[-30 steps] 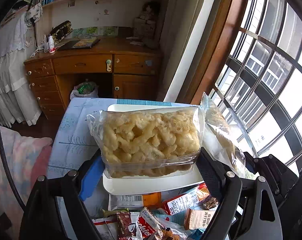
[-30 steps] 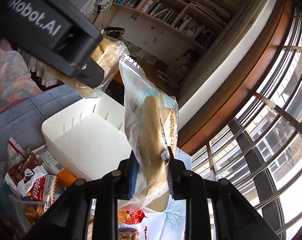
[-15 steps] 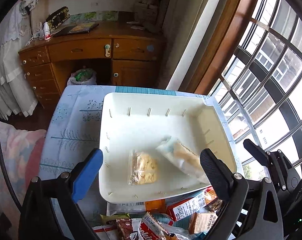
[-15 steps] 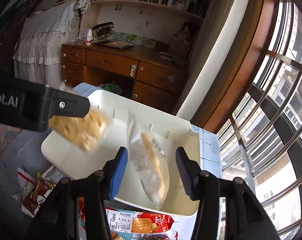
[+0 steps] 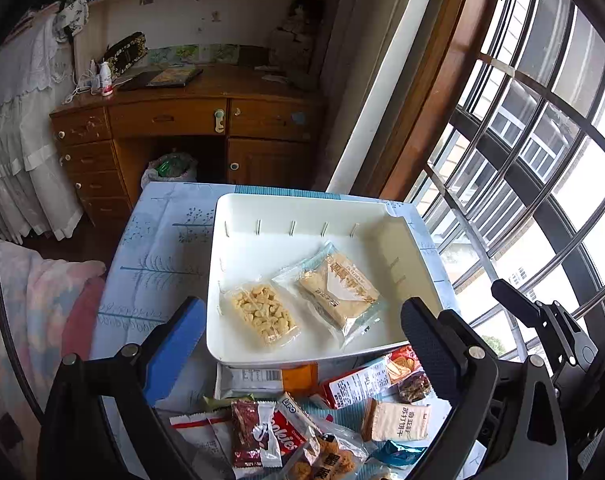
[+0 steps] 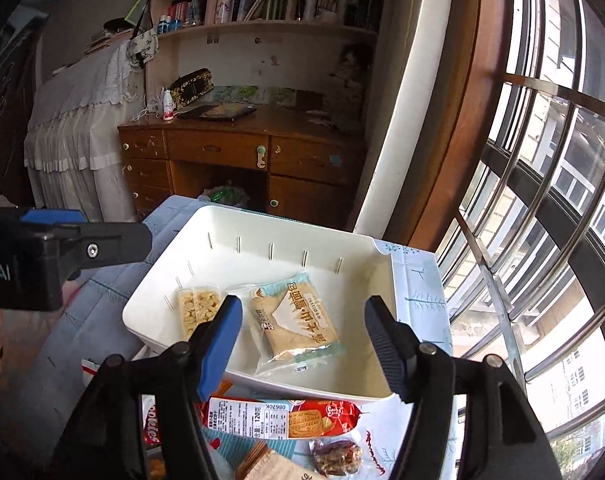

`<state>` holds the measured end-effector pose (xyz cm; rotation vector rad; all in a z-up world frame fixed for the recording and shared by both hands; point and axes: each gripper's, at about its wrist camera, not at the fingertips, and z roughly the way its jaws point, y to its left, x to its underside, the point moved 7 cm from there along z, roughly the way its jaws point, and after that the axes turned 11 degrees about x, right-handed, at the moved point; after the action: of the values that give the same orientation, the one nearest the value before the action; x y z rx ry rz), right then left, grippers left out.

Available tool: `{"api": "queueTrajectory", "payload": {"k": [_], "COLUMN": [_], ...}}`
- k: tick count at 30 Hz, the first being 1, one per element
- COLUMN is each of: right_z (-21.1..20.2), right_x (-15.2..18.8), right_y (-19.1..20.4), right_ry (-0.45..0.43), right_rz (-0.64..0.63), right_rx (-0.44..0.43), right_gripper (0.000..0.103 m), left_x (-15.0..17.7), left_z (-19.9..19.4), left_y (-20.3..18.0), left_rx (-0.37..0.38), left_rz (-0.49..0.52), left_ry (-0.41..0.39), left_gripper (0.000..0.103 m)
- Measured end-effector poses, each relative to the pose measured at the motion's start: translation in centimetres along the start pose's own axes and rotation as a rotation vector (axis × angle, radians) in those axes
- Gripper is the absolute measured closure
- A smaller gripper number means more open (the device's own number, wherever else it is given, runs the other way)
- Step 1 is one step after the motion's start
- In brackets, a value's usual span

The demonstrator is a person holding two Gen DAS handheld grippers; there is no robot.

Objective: Organize snacks
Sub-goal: 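Withdraw both grippers from the tray back over the snack pile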

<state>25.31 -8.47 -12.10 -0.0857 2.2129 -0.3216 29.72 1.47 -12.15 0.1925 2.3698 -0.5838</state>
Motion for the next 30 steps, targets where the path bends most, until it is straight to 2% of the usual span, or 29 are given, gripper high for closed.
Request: {"api": "queueTrajectory", "payload": {"k": [2, 9, 15, 24, 30], "right_z": [-1.4, -5.4, -8.0, -9.7, -9.5], "right_x": [0.1, 1.7, 4.7, 9.6, 12.7], "right_y": [-0.5, -2.1, -3.2, -5.2, -5.7], "right_ry": [-0.009, 0.01, 0.063, 0.175, 0.277], "right_rz": [0.028, 0.098, 0.154, 0.234, 0.307], "right_rx": [-0.012, -0.035, -0.065, -0.105, -0.146], "right_gripper": [0.032, 0.032, 0.032, 0.032, 0.032], "left_x": [0.7, 4.0, 8.1, 13.0, 15.9], "left_z": [-1.4, -5.8, -8.2, -10.4, -10.3], "left_y": [-0.4, -2.0, -2.7, -3.4, -3.7], "left_rx": [0.004, -0.023, -0.045, -0.081, -0.102], "left_rz": [-0.015, -0.016, -0.056, -0.088, -0.085], "left_ry": [-0.019, -0.058, -0.059, -0.03, 0.042], "left_gripper": [0.006, 0.006, 0.006, 0.006, 0.006]}}
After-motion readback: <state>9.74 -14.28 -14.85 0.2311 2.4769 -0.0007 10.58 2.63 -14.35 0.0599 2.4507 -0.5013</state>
